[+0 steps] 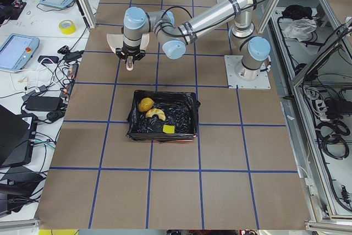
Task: Sweep and dump trash into bin
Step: 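Set the dustpan down with the left gripper while the right releases the brush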
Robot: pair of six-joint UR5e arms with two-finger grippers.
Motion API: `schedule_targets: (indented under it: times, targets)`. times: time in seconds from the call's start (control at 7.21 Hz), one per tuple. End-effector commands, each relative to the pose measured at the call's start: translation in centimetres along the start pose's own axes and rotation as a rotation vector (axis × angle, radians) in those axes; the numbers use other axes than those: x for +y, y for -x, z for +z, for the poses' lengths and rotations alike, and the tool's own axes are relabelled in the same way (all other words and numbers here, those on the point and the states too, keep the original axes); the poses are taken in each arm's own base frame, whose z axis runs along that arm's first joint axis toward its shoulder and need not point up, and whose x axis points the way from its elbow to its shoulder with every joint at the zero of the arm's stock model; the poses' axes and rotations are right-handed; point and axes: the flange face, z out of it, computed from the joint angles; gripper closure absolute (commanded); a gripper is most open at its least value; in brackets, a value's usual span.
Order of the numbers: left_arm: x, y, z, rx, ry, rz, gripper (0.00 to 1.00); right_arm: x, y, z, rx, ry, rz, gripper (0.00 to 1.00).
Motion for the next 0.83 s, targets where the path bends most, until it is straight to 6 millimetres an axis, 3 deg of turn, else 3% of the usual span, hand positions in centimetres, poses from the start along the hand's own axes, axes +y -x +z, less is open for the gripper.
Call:
schedule_targets:
  times: [0.0,0.14,0.28,0.69]
  targets:
    - [-3.0,0.2,6.0,0.103,0.019,0.077,1.0,-0.9,0.7,-6.4,-0.019,0.03,0.01,0.34]
    - [-2.7,0.3,7.6,0.13,0.038,0.097,1.0,-0.9,2.9,-7.7,-0.013,0.025,0.003,0.33]
    - [-2.6,0.3,7.9,0.135,0.053,0.087,1.0,-0.3,6.1,-8.7,-0.01,0.034,-0.017,0.32]
    - [-2.3,1.3,8.7,0.103,0.06,0.087,1.0,2.5,13.2,-13.2,-0.042,-0.039,-0.006,0.31]
